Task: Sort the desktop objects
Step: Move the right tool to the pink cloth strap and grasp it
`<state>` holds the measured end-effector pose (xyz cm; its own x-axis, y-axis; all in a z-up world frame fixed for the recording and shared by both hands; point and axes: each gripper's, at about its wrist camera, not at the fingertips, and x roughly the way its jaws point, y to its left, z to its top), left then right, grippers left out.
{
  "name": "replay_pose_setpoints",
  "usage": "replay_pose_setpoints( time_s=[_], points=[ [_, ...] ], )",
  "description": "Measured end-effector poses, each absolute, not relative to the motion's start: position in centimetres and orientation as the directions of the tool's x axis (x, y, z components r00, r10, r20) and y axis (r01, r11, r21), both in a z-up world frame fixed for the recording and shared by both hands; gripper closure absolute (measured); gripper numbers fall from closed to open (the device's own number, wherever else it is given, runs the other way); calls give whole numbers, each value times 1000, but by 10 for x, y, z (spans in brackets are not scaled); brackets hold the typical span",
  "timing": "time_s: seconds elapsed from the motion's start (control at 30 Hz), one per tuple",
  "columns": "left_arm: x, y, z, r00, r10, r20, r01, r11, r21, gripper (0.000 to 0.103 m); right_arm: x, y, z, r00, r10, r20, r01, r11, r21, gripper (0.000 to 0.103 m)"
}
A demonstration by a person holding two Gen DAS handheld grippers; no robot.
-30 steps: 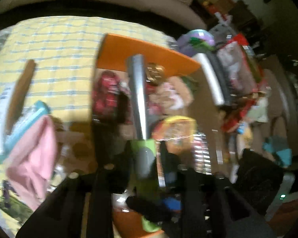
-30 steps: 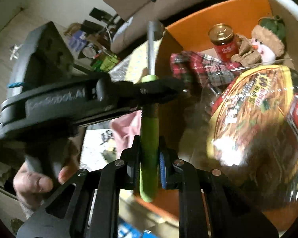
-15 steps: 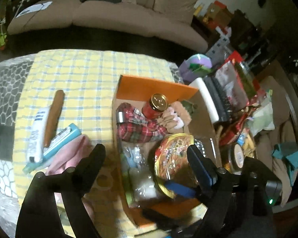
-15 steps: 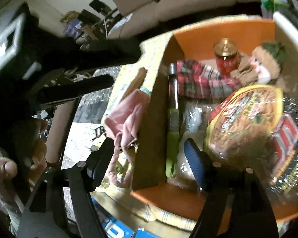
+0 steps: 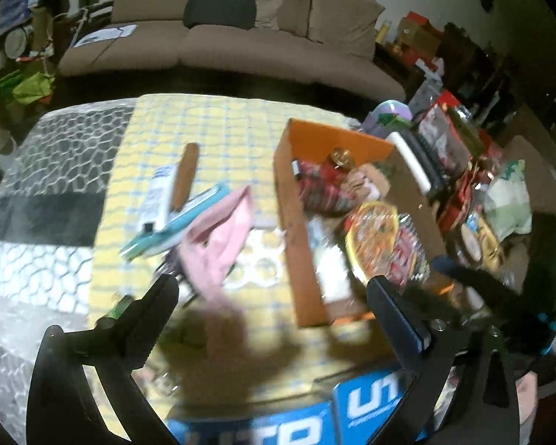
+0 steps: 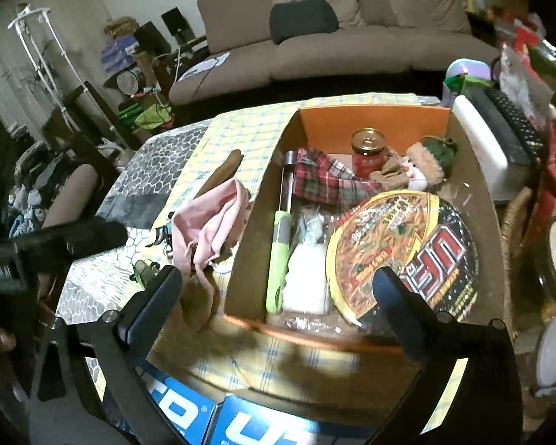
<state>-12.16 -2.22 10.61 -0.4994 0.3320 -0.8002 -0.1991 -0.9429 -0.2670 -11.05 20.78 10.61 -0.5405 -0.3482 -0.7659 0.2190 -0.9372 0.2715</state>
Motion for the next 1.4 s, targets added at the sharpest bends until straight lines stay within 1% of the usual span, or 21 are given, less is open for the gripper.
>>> replay_pose_setpoints(
  time_s=[0.13,0.27,0.43,0.53,0.7,0.87,0.93,1.03,1.07,1.1,1.13,1.2,1.27,1.33,1.4],
  points=[
    [-100,-58,111,-522,318,-791,-168,-948,-270,0,-97,208,112,-543,-363,-757,218,-932,290,0],
    [-79,-106,119,-575,279,-769,-109,-958,-266,0,-82,209,121,-562,-385,-732,226,-923,312,0],
    [-57,-150,101,-572,258,-778,-40,-957,-288,0,-66,199,124,-563,-437,-701,264,-899,349,0],
    [-46,-157,85,-560,248,-790,-29,-959,-280,0,-57,183,124,-556,-456,-695,294,-890,349,0],
    [-38,-156,60,-557,247,-793,-30,-960,-279,0,-45,143,120,-537,-473,-699,372,-876,307,0],
    [-38,-146,38,-561,231,-795,-36,-966,-255,0,-38,93,105,-504,-491,-710,448,-852,271,1],
    [-40,-137,34,-566,192,-802,-48,-979,-200,0,-41,78,93,-490,-483,-726,458,-851,258,4],
    [-44,-131,32,-582,141,-801,-50,-989,-138,0,-52,61,75,-460,-487,-742,454,-848,275,12],
    [-46,-131,31,-582,129,-803,-47,-991,-125,0,-56,56,69,-452,-483,-750,451,-849,275,17],
    [-47,-132,30,-581,121,-805,-43,-992,-118,0,-60,52,63,-448,-474,-758,445,-854,271,20],
    [-50,-135,27,-574,102,-812,-33,-994,-101,0,-63,50,60,-445,-473,-761,441,-855,273,20],
    [-55,-141,22,-566,96,-819,-20,-995,-102,0,-70,45,51,-435,-460,-774,427,-862,273,28],
    [-59,-148,18,-557,76,-827,-10,-996,-85,0,-76,41,45,-431,-457,-778,422,-864,274,32],
    [-62,-153,15,-558,50,-829,-4,-998,-58,0,-82,36,40,-432,-442,-786,414,-872,263,34],
    [-64,-160,13,-553,49,-832,6,-998,-63,0,-88,32,35,-431,-426,-795,405,-879,251,39]
  ],
)
